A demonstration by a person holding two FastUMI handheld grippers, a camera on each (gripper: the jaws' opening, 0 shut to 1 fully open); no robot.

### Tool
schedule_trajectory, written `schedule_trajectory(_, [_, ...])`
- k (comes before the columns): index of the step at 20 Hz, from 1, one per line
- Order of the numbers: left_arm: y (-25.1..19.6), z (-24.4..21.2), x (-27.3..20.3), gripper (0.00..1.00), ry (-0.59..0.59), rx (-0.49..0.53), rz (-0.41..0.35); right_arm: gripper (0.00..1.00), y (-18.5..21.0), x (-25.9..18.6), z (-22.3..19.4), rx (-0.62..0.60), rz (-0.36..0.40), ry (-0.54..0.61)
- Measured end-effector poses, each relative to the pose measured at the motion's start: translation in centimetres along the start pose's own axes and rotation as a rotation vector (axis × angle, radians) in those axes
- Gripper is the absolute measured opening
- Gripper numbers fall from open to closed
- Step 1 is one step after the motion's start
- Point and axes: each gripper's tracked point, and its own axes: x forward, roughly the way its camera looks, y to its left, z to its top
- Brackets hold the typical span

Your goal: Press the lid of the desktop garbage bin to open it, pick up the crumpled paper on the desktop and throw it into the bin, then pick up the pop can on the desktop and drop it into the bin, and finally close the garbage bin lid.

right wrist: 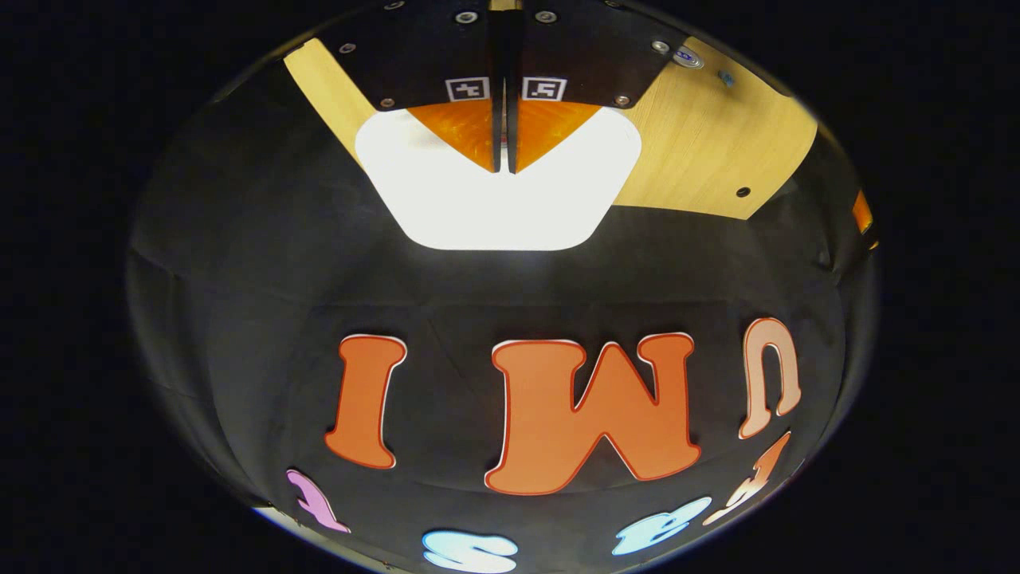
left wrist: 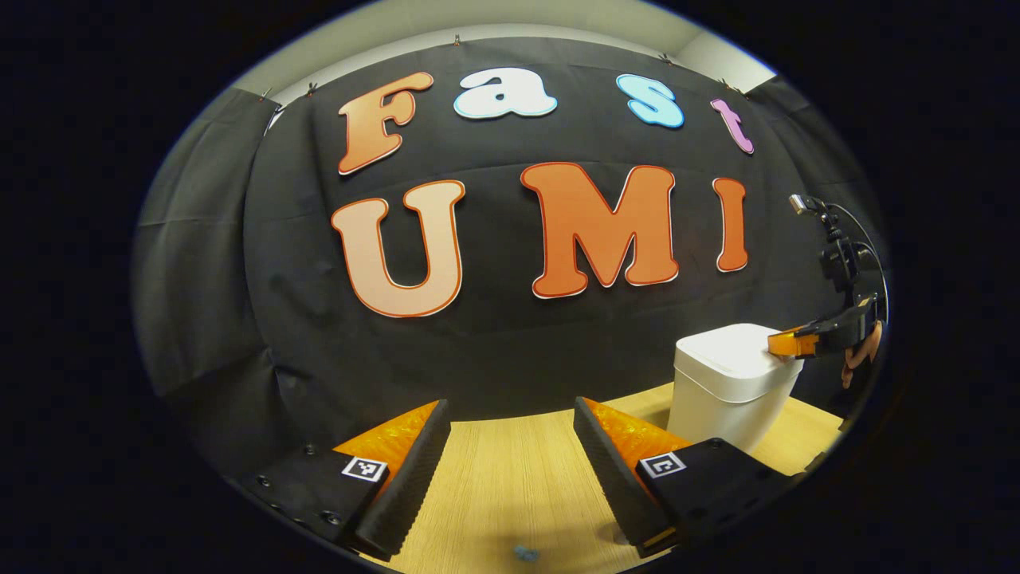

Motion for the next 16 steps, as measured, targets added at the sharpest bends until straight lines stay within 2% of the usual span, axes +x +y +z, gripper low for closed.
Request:
schedule_trajectory(4, [-0.5,-0.1,0.0,0.99,0.009,0.005,0.002,0.01,0.0,0.1,-0.5,-0.011,0.005,0.012])
schedule_trajectory(8, [-1.5,0.6,0.0,0.99,0.002,0.021,-0.006,0.01,0.2,0.0,-0.4,0.036,0.037,0.020])
schedule_trajectory(11, [-2.1,0.7,-0.1,0.99,0.000,0.027,-0.006,0.01,0.1,-0.3,0.4,0.000,0.046,-0.010])
schedule_trajectory(13, [-2.2,0.8,-0.3,1.00,0.005,0.026,0.009,0.00,0.8,-0.9,0.4,-0.009,0.082,-0.011])
schedule_trajectory(16, [-2.1,0.4,-0.6,0.99,0.019,0.017,0.041,0.01,1.3,-2.0,2.2,-0.053,0.121,-0.079])
